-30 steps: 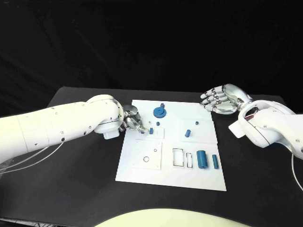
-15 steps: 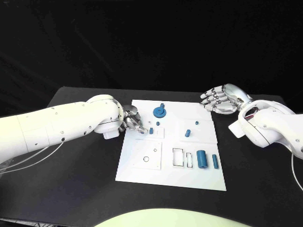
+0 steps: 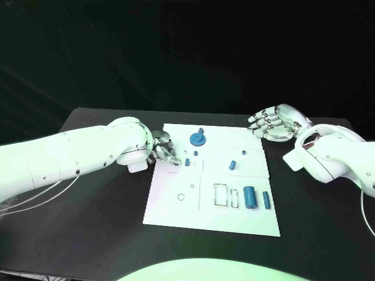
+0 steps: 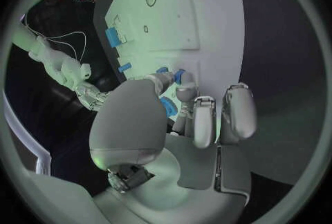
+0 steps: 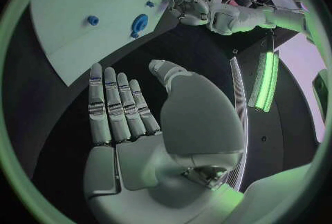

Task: Assemble the parts on the task board

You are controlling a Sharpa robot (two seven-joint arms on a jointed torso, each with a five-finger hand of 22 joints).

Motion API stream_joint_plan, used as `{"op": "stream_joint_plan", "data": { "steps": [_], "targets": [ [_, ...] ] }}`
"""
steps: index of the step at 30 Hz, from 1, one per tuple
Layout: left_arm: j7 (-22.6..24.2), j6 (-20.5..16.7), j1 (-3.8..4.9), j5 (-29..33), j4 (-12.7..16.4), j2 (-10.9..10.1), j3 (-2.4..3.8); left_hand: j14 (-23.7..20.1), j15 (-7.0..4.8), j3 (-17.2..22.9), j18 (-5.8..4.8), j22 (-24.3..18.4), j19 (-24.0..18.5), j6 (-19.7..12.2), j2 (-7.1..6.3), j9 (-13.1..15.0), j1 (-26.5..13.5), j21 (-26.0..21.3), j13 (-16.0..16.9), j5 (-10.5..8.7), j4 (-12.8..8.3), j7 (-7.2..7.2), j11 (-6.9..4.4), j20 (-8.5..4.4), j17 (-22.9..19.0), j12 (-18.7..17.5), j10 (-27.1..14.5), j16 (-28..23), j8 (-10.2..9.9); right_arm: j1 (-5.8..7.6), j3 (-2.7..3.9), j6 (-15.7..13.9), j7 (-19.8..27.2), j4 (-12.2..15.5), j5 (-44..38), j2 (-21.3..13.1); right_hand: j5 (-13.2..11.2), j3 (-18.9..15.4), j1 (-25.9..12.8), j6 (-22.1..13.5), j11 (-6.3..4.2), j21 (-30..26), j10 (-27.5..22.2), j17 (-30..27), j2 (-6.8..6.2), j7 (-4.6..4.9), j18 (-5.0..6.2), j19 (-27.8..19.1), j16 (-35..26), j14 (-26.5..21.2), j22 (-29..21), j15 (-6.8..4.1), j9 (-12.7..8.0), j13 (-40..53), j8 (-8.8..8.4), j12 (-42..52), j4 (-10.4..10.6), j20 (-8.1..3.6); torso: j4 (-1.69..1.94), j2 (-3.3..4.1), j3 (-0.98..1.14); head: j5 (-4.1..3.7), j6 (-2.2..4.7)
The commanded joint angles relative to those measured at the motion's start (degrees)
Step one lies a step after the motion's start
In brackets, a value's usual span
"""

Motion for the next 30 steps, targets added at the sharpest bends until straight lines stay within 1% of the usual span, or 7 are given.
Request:
{"op": "stream_joint_plan", "data": {
  "steps": [1, 3, 7, 12, 18, 23, 30],
  "targets": [
    [0.2, 0.4, -0.05, 2.2, -0.1, 0.2, -0.03, 4.9, 0.31, 10.4, 0.67, 0.1, 0.1, -0.5, -0.28, 0.3, -1.7, 0.0, -0.1, 0.20, -9.7, 0.03, 0.30, 0.35, 11.4, 0.1, 0.3, -0.2, 0.5, -0.03, 0.01, 0.9, 0.7, 0.1, -0.2, 0.0, 0.3, 0.0, 0.0, 0.3, -0.03, 0.0, 0.3, 0.0, 0.40, 3.67, 0.70, 0.5, -0.1, 0.4, 0.0, 0.17, -0.1, 0.0, -0.34, -0.3, -0.2, 0.06, -0.01, 0.00, 0.02, 0.02, -0.03],
    [0.2, 0.5, -0.05, 3.0, -0.2, 0.2, -0.03, 4.9, 0.29, 12.1, 0.66, 0.1, 0.1, -0.5, -0.47, 0.5, -2.9, 0.0, 0.1, 0.30, -11.0, 0.03, 0.26, 0.34, 11.4, 0.3, 0.5, -0.2, 0.9, -0.03, 0.01, 0.9, 0.7, 0.1, -0.2, 0.0, 0.3, 0.0, 0.0, 0.3, -0.03, 0.0, 0.3, 0.0, 0.40, 3.67, 0.70, 0.5, -0.1, 0.4, 0.0, 0.17, -0.1, 0.0, -0.34, -0.3, -0.2, 0.06, 0.00, -0.02, 0.02, 0.05, 0.02],
    [0.2, 0.5, -0.04, 4.9, -0.2, 0.2, -0.03, 5.0, 0.24, 14.2, 0.61, 0.4, 0.2, -0.3, -0.65, 0.7, -4.6, 0.2, 0.4, 0.53, -12.8, -0.03, 0.21, 0.31, 11.6, 0.7, 0.8, -0.1, 1.4, -0.03, 0.01, 1.0, 0.7, 0.0, -0.2, 0.0, 0.3, 0.1, 0.0, 0.4, -0.03, 0.0, 0.3, -0.1, 0.40, 3.67, 0.70, 0.5, -0.1, 0.4, -0.1, 0.17, -0.1, 0.0, -0.37, -0.3, -0.2, 0.06, -0.02, -0.01, 0.02, 0.07, 0.03],
    [0.2, 0.6, -0.02, 7.1, -0.1, 0.1, -0.01, 5.0, 0.21, 15.6, 0.57, 0.6, 0.3, -0.1, -0.72, 0.9, -5.8, 0.3, 0.6, 0.83, -14.0, -0.08, 0.15, 0.28, 11.7, 0.9, 1.0, -0.1, 1.7, -0.03, 0.01, 1.1, 0.7, 0.0, -0.2, 0.0, 0.3, 0.1, 0.0, 0.4, -0.03, 0.0, 0.3, -0.1, 0.40, 3.67, 0.70, 0.5, -0.1, 0.4, -0.1, 0.17, -0.1, 0.0, -0.37, -0.3, -0.2, 0.06, -0.03, -0.01, 0.03, 0.02, 0.04],
    [0.2, 1.2, 0.19, 9.0, 0.4, -0.5, 0.07, 5.0, 0.18, 16.4, 0.54, 0.8, 0.4, -0.1, -0.85, 0.9, -6.3, 0.4, 0.6, 1.05, -14.9, -0.10, 0.12, 0.25, 11.7, 0.9, 1.1, 0.0, 1.8, -0.03, 0.01, 1.2, 0.6, 0.0, -0.2, -0.1, 0.4, 0.1, 0.0, 0.4, -0.03, 0.0, 0.3, -0.1, 0.40, 3.67, 0.70, 0.5, -0.1, 0.4, -0.1, 0.17, -0.1, 0.0, -0.39, -0.4, -0.3, 0.06, -0.04, -0.01, 0.06, 0.02, 0.10],
    [0.5, 2.7, 0.95, 11.1, 0.5, -0.9, 0.22, 5.0, 0.18, 16.6, 0.54, 0.8, 0.4, 0.0, -0.95, 1.0, -6.4, 0.4, 0.6, 1.12, -15.2, -0.10, 0.10, 0.25, 11.8, 0.9, 1.1, 0.0, 1.8, -0.03, 0.01, 1.2, 0.6, -0.1, -0.2, -0.1, 0.5, 0.1, 0.0, 0.4, -0.03, 0.0, 0.3, -0.2, 0.40, 3.67, 0.70, 0.5, -0.1, 0.4, -0.1, 0.17, -0.1, 0.0, -0.43, -0.5, -0.3, 0.06, -0.02, -0.02, 0.04, 0.06, 0.14],
    [1.1, 7.6, 3.11, 15.1, -1.2, -1.0, 0.33, 5.1, 0.18, 16.8, 0.50, 1.0, 0.5, 0.0, -1.05, 1.0, -6.4, 0.6, 0.7, 1.14, -15.5, -0.10, 0.09, 0.25, 11.9, 1.0, 1.1, 0.1, 1.8, -0.04, 0.01, 1.3, 0.6, -0.2, -0.2, 0.1, 0.5, 0.1, 0.0, 0.4, -0.03, 0.0, 0.3, -0.2, 0.40, 3.67, 0.70, 0.5, -0.1, 0.4, -0.1, 0.17, -0.1, 0.0, -0.43, -0.5, -0.3, 0.06, -0.02, -0.01, 0.03, 0.12, 0.23]
  ]
}}
